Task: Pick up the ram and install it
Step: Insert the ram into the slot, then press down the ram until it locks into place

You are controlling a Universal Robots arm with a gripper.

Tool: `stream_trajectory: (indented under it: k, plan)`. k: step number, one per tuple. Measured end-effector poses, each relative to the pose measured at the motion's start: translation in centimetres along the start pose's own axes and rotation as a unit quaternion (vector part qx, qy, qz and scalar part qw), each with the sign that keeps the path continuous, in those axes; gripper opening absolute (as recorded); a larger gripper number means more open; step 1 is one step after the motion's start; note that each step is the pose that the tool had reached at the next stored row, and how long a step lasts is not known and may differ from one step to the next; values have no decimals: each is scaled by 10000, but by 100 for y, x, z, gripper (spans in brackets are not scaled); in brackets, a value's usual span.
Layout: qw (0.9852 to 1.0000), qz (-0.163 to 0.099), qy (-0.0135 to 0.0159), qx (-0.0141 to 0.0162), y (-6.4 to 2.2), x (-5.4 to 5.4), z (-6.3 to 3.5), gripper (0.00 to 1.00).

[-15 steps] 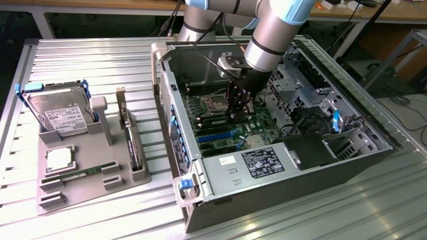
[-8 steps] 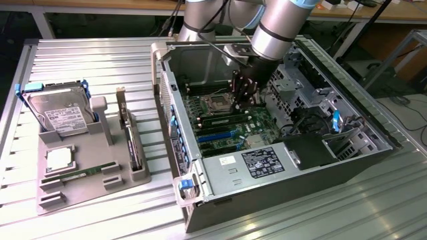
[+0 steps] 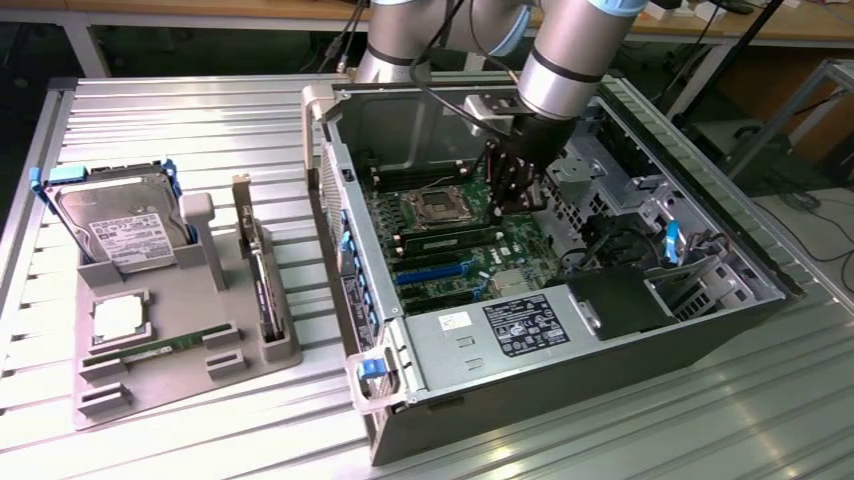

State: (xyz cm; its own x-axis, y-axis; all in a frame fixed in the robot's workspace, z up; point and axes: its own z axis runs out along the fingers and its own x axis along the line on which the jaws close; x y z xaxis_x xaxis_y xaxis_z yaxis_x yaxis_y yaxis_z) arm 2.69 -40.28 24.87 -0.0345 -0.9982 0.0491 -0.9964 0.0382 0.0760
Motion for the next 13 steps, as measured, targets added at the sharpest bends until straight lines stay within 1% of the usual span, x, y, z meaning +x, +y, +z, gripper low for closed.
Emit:
stream_trajectory:
  k: [11, 12, 13]
  plan:
    - [10000, 0, 1, 0, 0, 0, -1, 11]
    - [10000, 0, 2, 0, -4, -4, -2, 11]
    - [10000, -27, 3, 1, -28, -5, -2, 11]
